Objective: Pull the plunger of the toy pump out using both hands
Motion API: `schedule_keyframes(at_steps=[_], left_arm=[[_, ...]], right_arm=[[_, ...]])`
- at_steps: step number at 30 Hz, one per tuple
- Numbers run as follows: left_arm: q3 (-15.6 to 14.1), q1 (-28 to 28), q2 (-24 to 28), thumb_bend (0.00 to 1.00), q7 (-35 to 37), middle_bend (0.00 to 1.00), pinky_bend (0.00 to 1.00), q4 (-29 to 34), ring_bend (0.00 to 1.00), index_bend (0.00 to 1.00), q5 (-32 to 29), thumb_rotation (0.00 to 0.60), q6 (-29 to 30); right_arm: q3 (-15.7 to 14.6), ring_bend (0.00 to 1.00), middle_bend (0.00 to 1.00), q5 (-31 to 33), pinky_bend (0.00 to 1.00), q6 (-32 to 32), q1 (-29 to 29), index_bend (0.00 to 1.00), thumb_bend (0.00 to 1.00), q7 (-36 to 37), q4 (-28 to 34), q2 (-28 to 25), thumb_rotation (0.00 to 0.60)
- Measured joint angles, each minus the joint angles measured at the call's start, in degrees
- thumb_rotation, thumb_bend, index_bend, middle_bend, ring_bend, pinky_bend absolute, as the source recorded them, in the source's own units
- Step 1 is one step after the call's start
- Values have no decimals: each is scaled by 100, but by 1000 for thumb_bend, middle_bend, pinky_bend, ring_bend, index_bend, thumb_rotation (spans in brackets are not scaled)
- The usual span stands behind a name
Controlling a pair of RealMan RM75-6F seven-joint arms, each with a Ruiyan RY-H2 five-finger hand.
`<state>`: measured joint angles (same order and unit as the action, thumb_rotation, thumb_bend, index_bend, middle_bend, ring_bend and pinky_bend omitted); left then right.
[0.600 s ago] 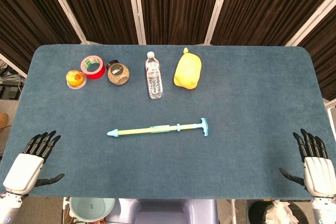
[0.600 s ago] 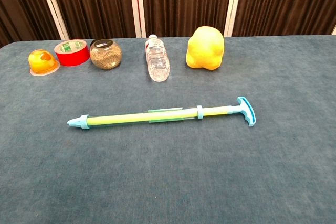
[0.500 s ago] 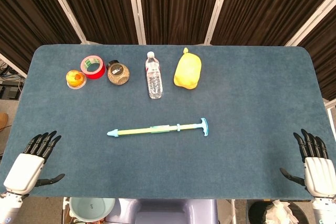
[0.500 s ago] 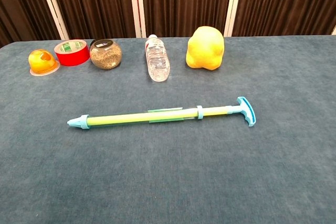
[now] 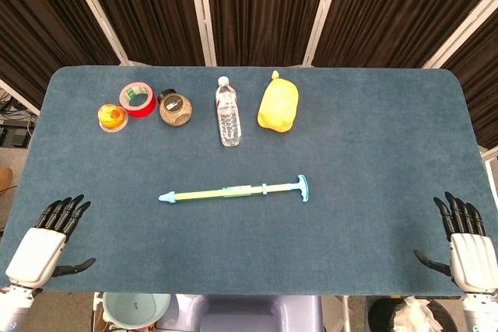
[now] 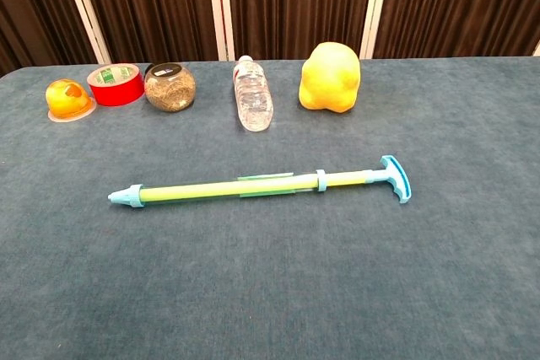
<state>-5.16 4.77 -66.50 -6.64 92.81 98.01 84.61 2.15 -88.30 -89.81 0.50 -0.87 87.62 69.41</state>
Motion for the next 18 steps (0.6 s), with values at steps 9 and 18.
schedule_keyframes(at_steps=[9,18], left_arm=[[15,14,24,22,-70,0,78,92,0,0,-96,600,-70],[156,127,62,78,-330,0,80,321,0,103,-254,600,-227]], right_arm=[[-8,0,0,22,50,38,-2,80,132,-14,-26,9,600],[-43,0,0,-27,50,57,-3,82,133,-16,5,0,600]])
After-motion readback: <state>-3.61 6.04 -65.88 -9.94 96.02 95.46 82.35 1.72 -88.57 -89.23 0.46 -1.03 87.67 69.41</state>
